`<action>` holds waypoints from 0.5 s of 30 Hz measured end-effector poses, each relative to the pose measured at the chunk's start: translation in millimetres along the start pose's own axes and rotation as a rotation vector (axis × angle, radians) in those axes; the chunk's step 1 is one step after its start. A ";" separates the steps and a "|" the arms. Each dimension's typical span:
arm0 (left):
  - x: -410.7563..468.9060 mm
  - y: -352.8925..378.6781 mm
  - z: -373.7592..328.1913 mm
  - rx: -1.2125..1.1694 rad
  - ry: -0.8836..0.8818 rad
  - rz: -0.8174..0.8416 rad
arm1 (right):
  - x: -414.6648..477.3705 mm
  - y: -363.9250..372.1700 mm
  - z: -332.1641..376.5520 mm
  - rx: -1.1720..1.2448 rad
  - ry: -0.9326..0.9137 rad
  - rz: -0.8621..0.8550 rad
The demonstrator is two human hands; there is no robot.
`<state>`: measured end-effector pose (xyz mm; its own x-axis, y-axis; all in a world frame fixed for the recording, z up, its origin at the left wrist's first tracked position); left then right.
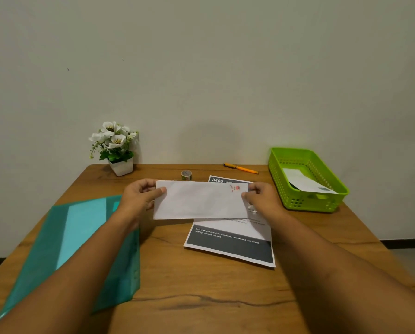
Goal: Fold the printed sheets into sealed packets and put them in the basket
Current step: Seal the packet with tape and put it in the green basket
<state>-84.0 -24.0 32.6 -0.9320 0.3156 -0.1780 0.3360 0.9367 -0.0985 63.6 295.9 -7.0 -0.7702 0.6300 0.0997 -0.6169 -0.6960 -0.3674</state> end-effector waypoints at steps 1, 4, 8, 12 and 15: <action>1.7 -1.8 1.0 -0.031 -0.004 -0.008 | -1.5 -3.0 4.2 0.029 -0.010 -0.015; 2.5 -2.5 5.3 -0.023 -0.014 -0.013 | -7.2 -11.9 11.9 0.119 -0.004 -0.043; 2.8 3.8 12.8 0.078 -0.005 -0.004 | -13.5 -24.9 16.6 0.205 0.013 -0.048; 8.3 16.3 9.3 0.129 -0.007 0.018 | -19.9 -45.4 23.2 0.251 0.001 -0.075; 14.5 33.1 -2.3 0.081 -0.014 0.027 | -24.8 -65.5 25.8 0.297 0.012 -0.114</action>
<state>-86.7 12.0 29.0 -0.9208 0.3378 -0.1950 0.3711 0.9125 -0.1719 119.0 316.9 38.4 -0.6923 0.7126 0.1138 -0.7210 -0.6896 -0.0686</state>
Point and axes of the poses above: each hand's wrist, its own x-axis towards the middle knuckle, its own y-axis out of the palm, z = x × y, the point moved 6 cm from there along x, towards the middle knuckle, and after that the axes turned 8 degrees about -y, right-handed, at the moved point
